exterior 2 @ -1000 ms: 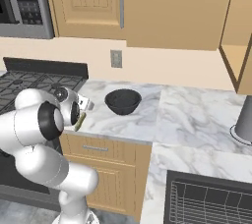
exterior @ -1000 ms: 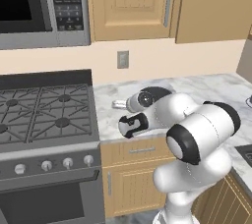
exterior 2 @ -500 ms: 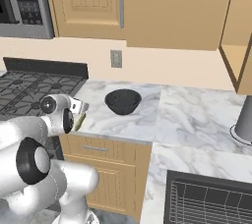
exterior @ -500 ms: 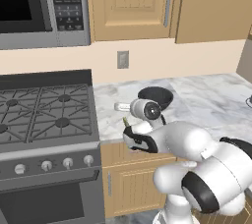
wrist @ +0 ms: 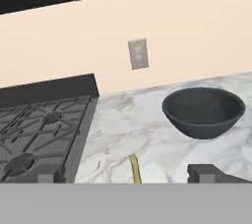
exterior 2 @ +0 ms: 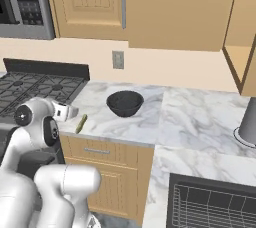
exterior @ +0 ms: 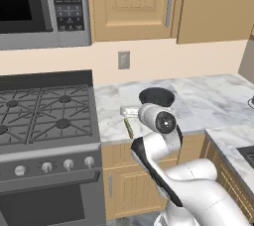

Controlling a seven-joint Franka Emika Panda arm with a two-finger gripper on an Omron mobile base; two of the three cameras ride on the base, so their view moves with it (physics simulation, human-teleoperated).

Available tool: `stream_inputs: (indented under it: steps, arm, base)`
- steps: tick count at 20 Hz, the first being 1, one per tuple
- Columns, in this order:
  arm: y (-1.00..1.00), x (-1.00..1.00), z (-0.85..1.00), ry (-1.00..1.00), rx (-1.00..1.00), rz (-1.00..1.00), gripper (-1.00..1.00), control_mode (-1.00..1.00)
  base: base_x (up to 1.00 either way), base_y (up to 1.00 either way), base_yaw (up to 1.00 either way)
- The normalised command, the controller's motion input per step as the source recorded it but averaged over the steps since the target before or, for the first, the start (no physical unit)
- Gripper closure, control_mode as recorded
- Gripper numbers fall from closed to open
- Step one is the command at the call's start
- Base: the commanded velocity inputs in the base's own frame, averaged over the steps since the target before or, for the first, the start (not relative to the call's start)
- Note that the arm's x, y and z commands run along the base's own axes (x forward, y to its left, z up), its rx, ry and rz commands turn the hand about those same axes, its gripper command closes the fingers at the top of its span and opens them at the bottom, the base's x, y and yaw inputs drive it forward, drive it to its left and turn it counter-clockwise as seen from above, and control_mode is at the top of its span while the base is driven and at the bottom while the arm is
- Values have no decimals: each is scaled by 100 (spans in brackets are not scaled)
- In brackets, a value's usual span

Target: Pick the egg and butter from the fridge and place them by the bowl for mixing.

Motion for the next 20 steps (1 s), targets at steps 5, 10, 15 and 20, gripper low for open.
stream_inputs:
  steps: [5, 10, 15, 20]
  arm:
    - [-14, -90, 63, 31, -5, -13, -100, -100]
    - [-3, -49, 19, 38, -8, -14, -100, -100]
    - [0, -26, -12, 0, -1, 3, -100, 100]
    - [0, 0, 0, 0, 0, 0, -100, 100]
  base:
    - [0, 0, 0]
    - [0, 0, 0]
    - [-20, 0, 3]
    - [-100, 36, 13]
